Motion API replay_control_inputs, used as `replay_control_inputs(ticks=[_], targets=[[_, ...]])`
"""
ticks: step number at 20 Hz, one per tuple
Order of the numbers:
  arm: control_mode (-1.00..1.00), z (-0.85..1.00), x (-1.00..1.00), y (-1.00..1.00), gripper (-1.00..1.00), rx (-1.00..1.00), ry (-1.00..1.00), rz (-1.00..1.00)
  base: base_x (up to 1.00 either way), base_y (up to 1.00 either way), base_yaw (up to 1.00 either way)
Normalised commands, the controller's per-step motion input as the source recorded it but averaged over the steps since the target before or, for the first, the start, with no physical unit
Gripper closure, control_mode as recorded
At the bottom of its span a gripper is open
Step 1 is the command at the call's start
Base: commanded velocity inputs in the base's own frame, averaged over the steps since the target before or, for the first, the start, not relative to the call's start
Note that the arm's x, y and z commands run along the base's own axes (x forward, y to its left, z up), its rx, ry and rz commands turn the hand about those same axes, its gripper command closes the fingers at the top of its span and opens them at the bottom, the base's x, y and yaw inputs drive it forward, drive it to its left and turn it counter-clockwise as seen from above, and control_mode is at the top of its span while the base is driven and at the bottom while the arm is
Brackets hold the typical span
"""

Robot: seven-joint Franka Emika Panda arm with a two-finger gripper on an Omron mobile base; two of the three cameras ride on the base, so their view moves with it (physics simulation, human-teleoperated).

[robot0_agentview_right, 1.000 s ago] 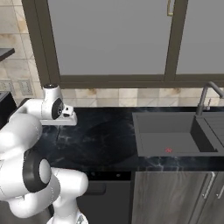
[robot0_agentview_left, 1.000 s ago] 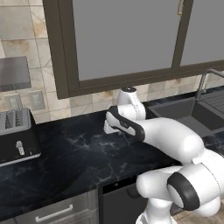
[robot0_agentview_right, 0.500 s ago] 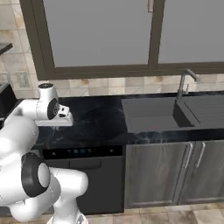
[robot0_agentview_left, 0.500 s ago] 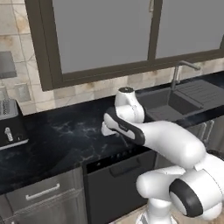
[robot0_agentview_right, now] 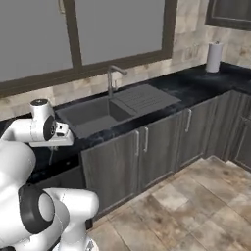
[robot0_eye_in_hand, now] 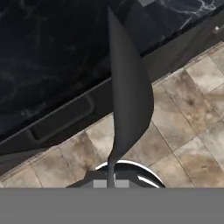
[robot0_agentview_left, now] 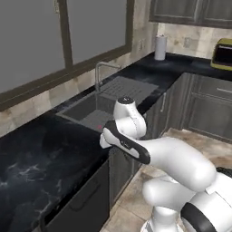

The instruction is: Take the fork and place it on the left side of the plate. Then take the spoon and place it on the right side of the plate. Make sure they're directly next to the plate.

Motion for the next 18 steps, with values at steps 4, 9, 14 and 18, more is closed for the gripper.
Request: replay_control_inputs(ticks=[4,9,14,18], targets=[[1.0,0.0,0.0,0.0,1.0,0.0,0.0,0.0,0.02,0.15,-0.82],[1.0,0.0,0.0,0.0,1.0,0.0,0.0,0.0,0.07,0.01,-0.78],[1.0,0.0,0.0,0.0,1.0,0.0,0.0,0.0,0.11,0.0,-0.78],[1.0,0.0,0.0,0.0,1.0,0.0,0.0,0.0,0.08,0.0,-0.82]])
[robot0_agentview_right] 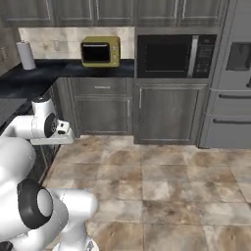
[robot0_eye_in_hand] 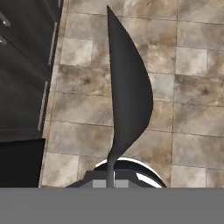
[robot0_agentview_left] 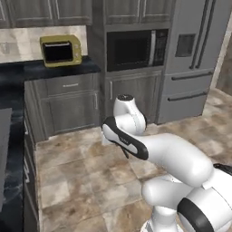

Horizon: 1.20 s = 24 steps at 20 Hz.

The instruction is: Take the fork and place it on the left side of the plate. Then take the spoon and place it on the right side of the plate. Make sure they're directly next to the plate.

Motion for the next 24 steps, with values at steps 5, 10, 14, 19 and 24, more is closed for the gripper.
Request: replay_control_inputs(ticks=[5,10,14,19,24], targets=[[1.0,0.0,0.0,0.0,1.0,0.0,0.0,0.0,0.12,0.0,-0.81],[1.0,0.0,0.0,0.0,1.0,0.0,0.0,0.0,0.05,0.0,-0.85],[1.0,0.0,0.0,0.0,1.0,0.0,0.0,0.0,0.19,0.0,-0.82],[1.0,0.0,0.0,0.0,1.0,0.0,0.0,0.0,0.66,0.05,-0.7],[1.0,0.0,0.0,0.0,1.0,0.0,0.0,0.0,1.0,0.43,-0.42]])
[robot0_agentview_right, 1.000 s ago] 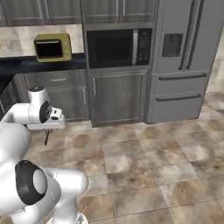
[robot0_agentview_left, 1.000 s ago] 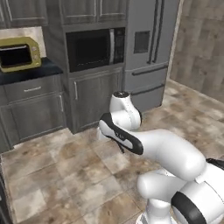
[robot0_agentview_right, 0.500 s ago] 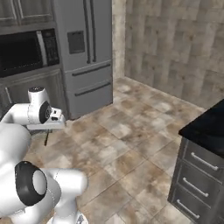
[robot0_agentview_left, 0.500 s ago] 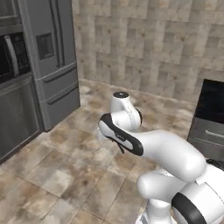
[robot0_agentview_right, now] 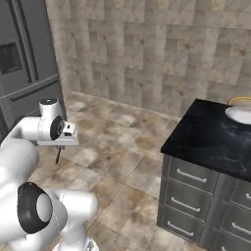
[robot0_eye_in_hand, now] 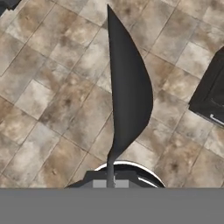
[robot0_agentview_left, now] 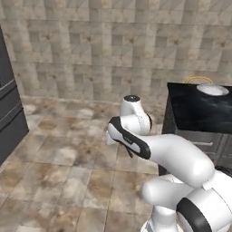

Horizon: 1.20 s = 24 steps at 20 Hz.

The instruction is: Take the fork and place it on the left side of the plate. Then take the spoon and place it on the right side of the plate. Make sure they're directly next to the plate.

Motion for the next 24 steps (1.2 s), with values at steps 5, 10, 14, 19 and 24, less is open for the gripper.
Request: replay_control_inputs(ticks=[5,10,14,19,24], targets=[[1.0,0.0,0.0,0.0,1.0,0.0,0.0,0.0,1.0,0.85,-0.38],[1.0,0.0,0.0,0.0,1.0,0.0,0.0,0.0,1.0,0.89,-0.4],[1.0,0.0,0.0,0.0,1.0,0.0,0.0,0.0,1.0,0.85,-0.4],[1.0,0.0,0.0,0.0,1.0,0.0,0.0,0.0,1.0,0.72,-0.38],[1.0,0.0,0.0,0.0,1.0,0.0,0.0,0.0,1.0,0.58,-0.35]])
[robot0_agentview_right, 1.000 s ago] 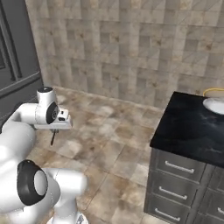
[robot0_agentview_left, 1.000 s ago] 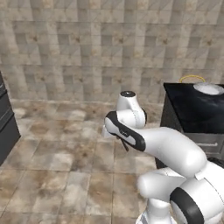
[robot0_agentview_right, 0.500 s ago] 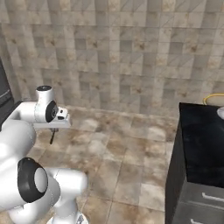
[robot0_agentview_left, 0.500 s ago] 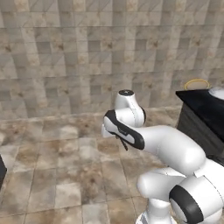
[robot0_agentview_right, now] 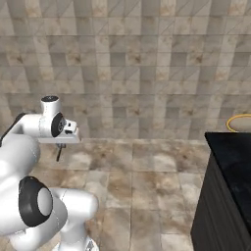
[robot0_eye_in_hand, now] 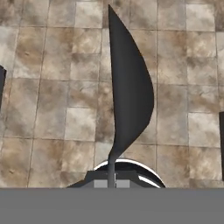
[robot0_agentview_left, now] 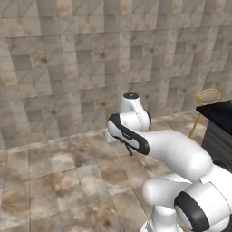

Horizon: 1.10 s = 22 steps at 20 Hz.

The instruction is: Take the fork and place it on the left side of the plate. Then take the spoon and place it on the right side of the plate. Make sure they're directly next to the plate.

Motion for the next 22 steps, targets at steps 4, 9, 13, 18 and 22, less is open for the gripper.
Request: replay_control_inputs(ticks=[4,9,13,18,22], targets=[[1.0,0.0,0.0,0.0,1.0,0.0,0.0,0.0,1.0,0.49,-0.4],[1.0,0.0,0.0,0.0,1.0,0.0,0.0,0.0,1.0,0.4,-0.45],[1.0,0.0,0.0,0.0,1.0,0.0,0.0,0.0,1.0,0.37,-0.52],[1.0,0.0,0.0,0.0,1.0,0.0,0.0,0.0,1.0,0.65,-0.54],[1.0,0.0,0.0,0.0,1.0,0.0,0.0,0.0,1.0,0.8,-0.6]])
